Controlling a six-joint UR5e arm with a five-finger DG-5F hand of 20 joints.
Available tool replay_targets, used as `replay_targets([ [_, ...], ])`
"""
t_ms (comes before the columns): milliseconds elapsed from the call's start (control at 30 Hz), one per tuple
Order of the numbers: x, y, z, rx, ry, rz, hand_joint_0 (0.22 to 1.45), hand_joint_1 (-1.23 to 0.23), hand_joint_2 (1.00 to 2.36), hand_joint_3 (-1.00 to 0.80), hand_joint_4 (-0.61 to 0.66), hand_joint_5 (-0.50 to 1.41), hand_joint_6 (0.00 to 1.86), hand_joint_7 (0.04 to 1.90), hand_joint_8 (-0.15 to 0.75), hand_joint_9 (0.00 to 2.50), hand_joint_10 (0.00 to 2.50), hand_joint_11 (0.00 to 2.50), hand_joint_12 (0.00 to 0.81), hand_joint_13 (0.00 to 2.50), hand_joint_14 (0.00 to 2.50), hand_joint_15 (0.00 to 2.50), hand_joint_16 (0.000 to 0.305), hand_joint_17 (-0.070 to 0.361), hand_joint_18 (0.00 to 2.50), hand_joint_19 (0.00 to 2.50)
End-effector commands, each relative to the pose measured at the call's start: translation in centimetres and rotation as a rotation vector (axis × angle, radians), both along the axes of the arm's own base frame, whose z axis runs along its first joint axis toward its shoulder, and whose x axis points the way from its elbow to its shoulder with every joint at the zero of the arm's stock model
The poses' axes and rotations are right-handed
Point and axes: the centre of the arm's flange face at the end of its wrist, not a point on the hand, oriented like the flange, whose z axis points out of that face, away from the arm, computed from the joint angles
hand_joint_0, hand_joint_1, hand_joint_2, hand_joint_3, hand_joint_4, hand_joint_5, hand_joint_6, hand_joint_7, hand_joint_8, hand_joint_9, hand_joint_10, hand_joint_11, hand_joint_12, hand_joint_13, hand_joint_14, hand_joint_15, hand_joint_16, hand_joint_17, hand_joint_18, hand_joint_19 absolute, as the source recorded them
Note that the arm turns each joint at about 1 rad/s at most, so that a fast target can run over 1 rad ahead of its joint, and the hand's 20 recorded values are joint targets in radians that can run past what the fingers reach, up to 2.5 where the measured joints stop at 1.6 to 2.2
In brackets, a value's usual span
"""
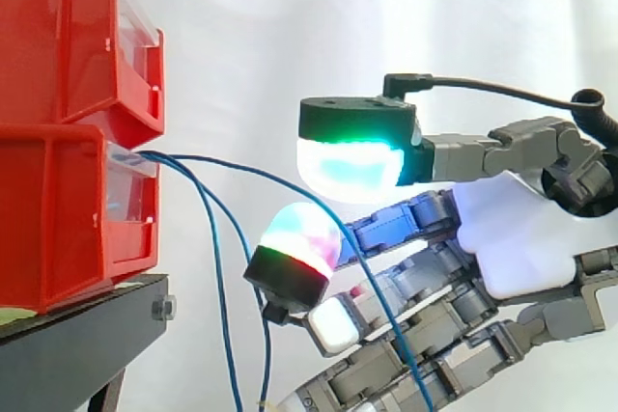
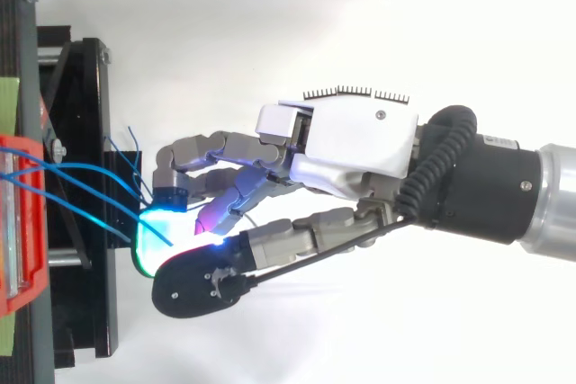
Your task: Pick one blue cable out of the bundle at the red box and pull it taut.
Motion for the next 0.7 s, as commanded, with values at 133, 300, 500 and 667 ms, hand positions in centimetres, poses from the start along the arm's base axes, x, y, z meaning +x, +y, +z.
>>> replay_targets([
  [133, -0.02, 0.0, -0.02, -0.002, 0.001, 0.0, 0.55, -0.72, 1.01, -0.27, 0.07, -0.07, 0.57, 1.38, 0.258, 0.79, 0.02, 0.58, 0.382, 0.3, 0.0, 0.11, 0.054, 0.121, 0.37, 0.35],
  [300, 0.02, 0.0, 0.05, -0.001, -0.001, 0.0, 0.55, -0.71, 1.01, -0.25, 0.06, -0.07, 0.61, 1.34, 0.253, 0.79, 0.02, 0.58, 0.381, 0.31, 0.0, 0.11, 0.054, 0.121, 0.37, 0.35],
  [500, -0.02, 0.0, -0.02, -0.002, 0.001, 0.0, 0.55, -0.71, 1.01, -0.25, 0.07, -0.08, 0.63, 1.32, 0.258, 0.8, 0.01, 0.6, 0.383, 0.31, 0.0, 0.1, 0.054, 0.123, 0.38, 0.35],
  [667, 0.03, 0.01, 0.06, -0.001, -0.002, 0.0, 0.56, -0.73, 1.01, -0.26, 0.06, -0.08, 0.64, 1.35, 0.263, 0.78, 0.02, 0.6, 0.378, 0.3, 0.0, 0.1, 0.053, 0.12, 0.38, 0.33],
])
